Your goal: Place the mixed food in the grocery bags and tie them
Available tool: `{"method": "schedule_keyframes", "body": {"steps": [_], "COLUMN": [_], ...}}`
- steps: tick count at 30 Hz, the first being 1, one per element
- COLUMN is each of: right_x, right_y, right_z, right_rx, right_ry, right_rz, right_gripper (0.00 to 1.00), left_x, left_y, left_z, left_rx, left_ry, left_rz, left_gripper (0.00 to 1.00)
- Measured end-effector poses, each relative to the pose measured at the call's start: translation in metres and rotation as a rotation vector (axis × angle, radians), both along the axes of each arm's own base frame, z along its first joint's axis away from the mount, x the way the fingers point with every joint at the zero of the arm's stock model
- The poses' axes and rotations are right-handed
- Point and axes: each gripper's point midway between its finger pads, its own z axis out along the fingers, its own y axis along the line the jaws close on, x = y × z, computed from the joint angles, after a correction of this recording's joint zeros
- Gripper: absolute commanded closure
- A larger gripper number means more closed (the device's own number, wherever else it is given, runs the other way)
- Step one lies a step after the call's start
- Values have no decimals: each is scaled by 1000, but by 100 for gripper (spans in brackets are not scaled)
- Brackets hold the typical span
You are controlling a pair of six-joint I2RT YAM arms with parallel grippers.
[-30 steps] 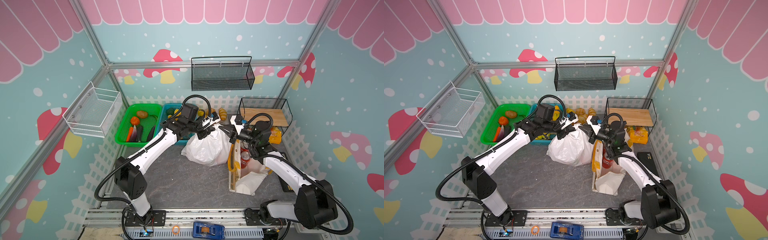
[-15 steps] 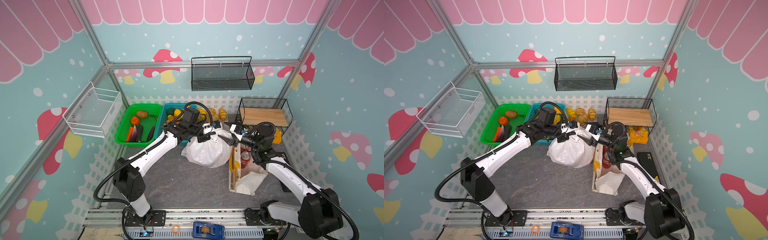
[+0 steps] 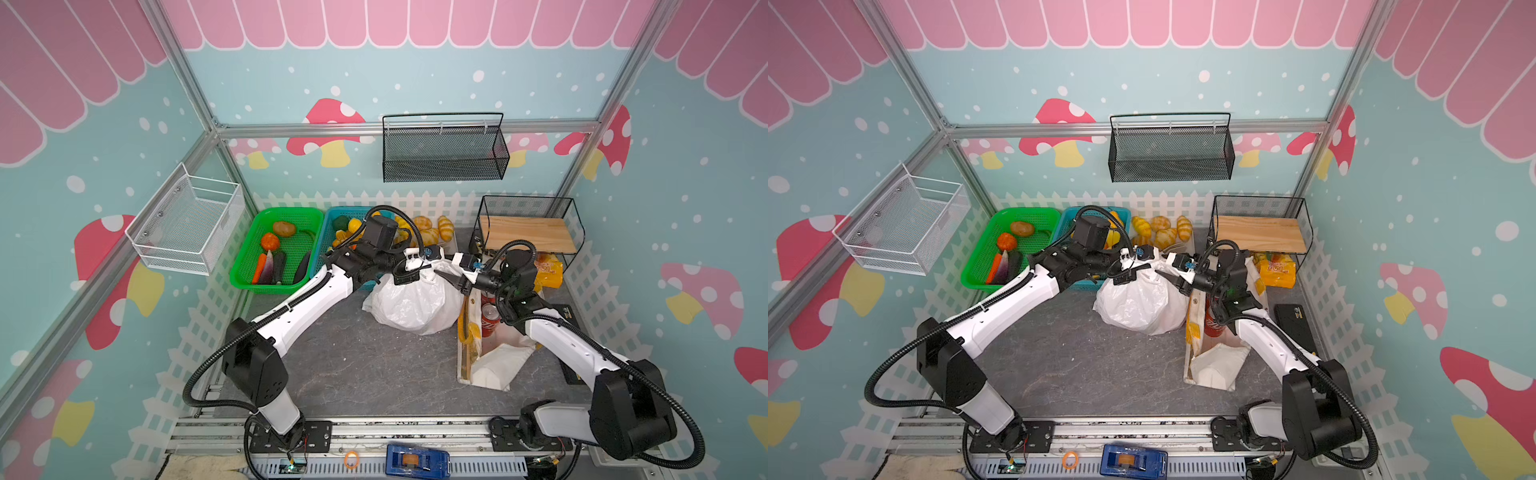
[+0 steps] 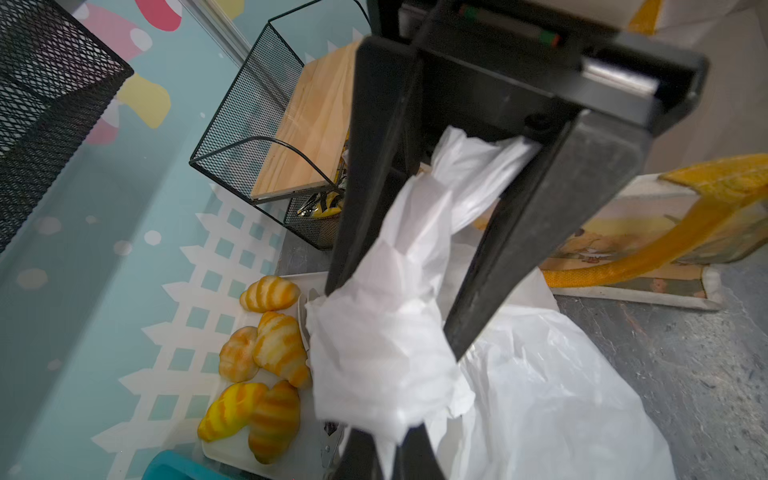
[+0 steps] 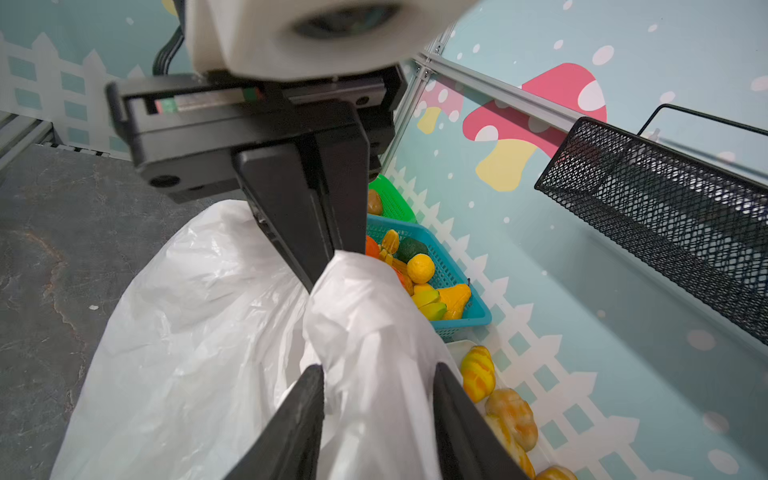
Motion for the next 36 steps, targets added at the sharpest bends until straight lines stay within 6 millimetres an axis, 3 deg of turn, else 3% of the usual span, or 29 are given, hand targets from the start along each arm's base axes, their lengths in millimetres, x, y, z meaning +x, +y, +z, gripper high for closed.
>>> {"method": "schedule_keyframes", "body": {"steps": [8,14,21,26,30,36], "right_x": [3,5,10,12,10,11], "right_y": [8,10,9,5,2,-1], "right_z": [-10,-13,-14,-10,-5,-4], "right_rx": [-19,-29,-29,-20,-8,-25], "right_ry": [19,22,29,23,4,-8], "right_rz": [10,7,-30,-69,-82,-117], "right_gripper": [75,100,100,100,100,100], "left_x": [1,3,4,-2,-1,7], "left_y": [1,2,7,22,30,32], "left_z": [-2,-3,-1,6,0,-20], "left_rx": [9,17,22,28,55,100], "left_ry": [-6,-9,-6,2,35,114], "left_rz": [7,20,59,122,167,231], "left_gripper": [100,100,63,53,54,87]}}
